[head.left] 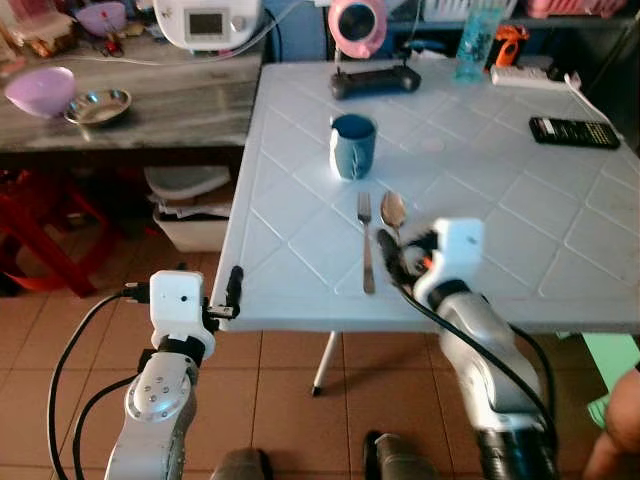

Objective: Setting the table

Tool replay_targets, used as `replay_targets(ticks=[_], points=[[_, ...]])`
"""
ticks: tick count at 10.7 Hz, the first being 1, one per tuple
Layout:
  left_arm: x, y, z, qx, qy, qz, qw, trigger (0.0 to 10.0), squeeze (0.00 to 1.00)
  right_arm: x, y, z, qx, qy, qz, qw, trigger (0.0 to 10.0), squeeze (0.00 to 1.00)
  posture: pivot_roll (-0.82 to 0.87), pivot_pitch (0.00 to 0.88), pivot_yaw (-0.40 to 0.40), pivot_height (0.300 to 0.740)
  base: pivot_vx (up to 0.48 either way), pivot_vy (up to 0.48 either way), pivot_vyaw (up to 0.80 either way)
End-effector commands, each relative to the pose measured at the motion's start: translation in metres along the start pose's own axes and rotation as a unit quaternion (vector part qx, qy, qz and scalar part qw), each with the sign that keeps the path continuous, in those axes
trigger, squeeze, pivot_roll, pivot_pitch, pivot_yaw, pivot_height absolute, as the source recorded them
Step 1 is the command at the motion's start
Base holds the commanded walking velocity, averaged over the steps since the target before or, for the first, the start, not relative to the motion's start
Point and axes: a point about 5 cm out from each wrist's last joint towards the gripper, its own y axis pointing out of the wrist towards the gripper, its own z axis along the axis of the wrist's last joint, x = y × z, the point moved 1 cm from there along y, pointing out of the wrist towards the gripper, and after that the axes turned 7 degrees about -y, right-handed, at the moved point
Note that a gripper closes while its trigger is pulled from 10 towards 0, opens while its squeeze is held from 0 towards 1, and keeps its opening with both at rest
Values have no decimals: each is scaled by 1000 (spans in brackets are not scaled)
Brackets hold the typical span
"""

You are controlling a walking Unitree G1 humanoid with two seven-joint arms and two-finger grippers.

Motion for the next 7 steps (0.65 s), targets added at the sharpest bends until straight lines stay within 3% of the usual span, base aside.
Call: replay_targets(ticks=[1, 4, 7], points=[[-2, -2, 1, -1, 7, 2, 1000, 10000, 0, -5, 3, 0, -6, 2, 8, 1000, 10000, 0, 24, 108, 51, 740, 0, 0, 0], [0, -5, 0, -7, 9, -1, 1000, 10000, 0, -12, 11, 10, 1, 13, 14, 1000, 10000, 0, 27, 130, 53, 740, 0, 0, 0], [3, -6, 0, -11, 10, -14, 1000, 10000, 0, -18, 29, 19, -8, 25, 8, 1000, 10000, 0, 33, 150, 55, 740, 0, 0, 0]])
